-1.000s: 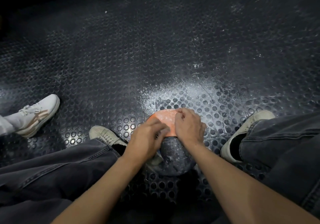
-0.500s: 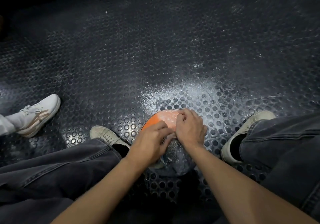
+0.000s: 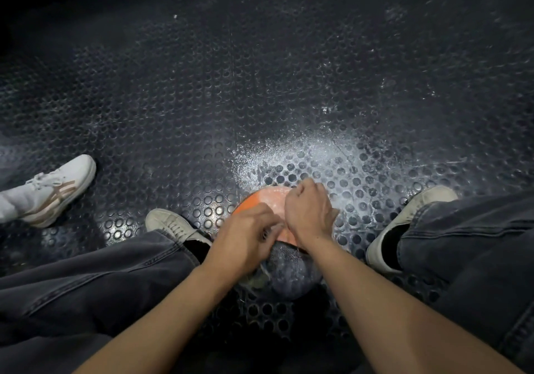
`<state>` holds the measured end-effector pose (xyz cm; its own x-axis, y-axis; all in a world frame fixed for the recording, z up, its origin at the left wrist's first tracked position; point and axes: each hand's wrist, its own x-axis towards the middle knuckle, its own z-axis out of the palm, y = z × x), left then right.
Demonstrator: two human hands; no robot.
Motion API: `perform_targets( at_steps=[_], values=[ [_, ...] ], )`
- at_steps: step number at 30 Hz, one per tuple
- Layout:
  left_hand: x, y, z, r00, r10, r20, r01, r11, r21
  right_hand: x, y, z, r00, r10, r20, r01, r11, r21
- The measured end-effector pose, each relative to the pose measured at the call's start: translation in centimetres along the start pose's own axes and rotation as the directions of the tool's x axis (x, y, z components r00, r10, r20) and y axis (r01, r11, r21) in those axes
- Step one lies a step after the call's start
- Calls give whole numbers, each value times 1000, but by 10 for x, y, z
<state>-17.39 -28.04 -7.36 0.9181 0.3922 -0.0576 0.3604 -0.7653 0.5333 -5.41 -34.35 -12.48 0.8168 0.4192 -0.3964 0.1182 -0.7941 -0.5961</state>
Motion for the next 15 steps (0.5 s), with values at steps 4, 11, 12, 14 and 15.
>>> perform_targets(
  at_steps=[4,11,12,14,15],
  values=[
    [13,-31,-9,963,-231,-140,234,972,3,-1,7,1,1000,1,14,-1,1000,26],
    [9,-23,-8,994,-108,16,109,993,-54,2,13,3,999,-5,38,4,1000,31],
    [16,-32,-9,976,-211,-52,208,977,-51,2,10,5,999,-4,40,3,1000,28],
    [23,-38,-8,936,-324,-140,323,946,-31,1,6,8,1000,5,28,-5,1000,0],
    [22,-34,-7,950,-285,-131,284,958,-28,0,5,9,1000,17,21,-17,1000,-16]
  ],
)
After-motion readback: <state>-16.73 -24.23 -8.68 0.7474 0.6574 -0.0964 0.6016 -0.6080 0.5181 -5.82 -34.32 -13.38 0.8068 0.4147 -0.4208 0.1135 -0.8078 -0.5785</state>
